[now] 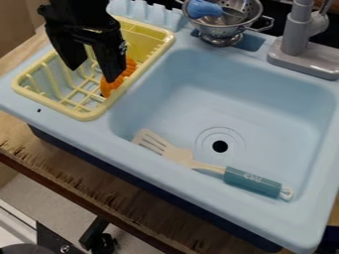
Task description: Take the silver strainer and put it inside the sink
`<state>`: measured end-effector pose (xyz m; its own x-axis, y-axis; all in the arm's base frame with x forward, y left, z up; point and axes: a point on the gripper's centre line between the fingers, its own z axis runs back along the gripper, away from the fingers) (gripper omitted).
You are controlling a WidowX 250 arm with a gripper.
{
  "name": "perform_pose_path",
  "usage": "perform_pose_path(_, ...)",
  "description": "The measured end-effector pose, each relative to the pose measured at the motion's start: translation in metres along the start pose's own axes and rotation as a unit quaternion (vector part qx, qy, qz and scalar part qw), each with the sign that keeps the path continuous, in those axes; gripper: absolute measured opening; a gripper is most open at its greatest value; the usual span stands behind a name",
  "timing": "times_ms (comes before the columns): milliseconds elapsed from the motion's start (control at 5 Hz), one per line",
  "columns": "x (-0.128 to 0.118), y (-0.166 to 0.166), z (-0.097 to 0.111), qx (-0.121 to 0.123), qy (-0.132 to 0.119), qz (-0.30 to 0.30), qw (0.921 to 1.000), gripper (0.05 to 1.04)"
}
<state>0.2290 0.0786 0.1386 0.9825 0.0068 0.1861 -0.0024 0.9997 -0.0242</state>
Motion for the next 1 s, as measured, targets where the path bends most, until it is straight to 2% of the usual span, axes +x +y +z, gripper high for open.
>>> perform_pose_path(200,-0.003,-0.001,-0.005,-0.005,0.01,0.005,0.9999,0.984)
perform_pose_path(400,-0.001,-0.01,-0.007,-0.022,0.025,0.066,0.9973,0.984)
perform_pose_path(600,0.012,-0.018,-0.001,-0.027,0.007,0.122,0.9921,0.984)
perform_pose_path(800,0.037,-0.018,0.003,-0.055,0.014,0.253,0.9658,0.984)
perform_pose_path(1000,0.062,-0.011,0.004,-0.059,0.007,0.368,0.9279,0.984)
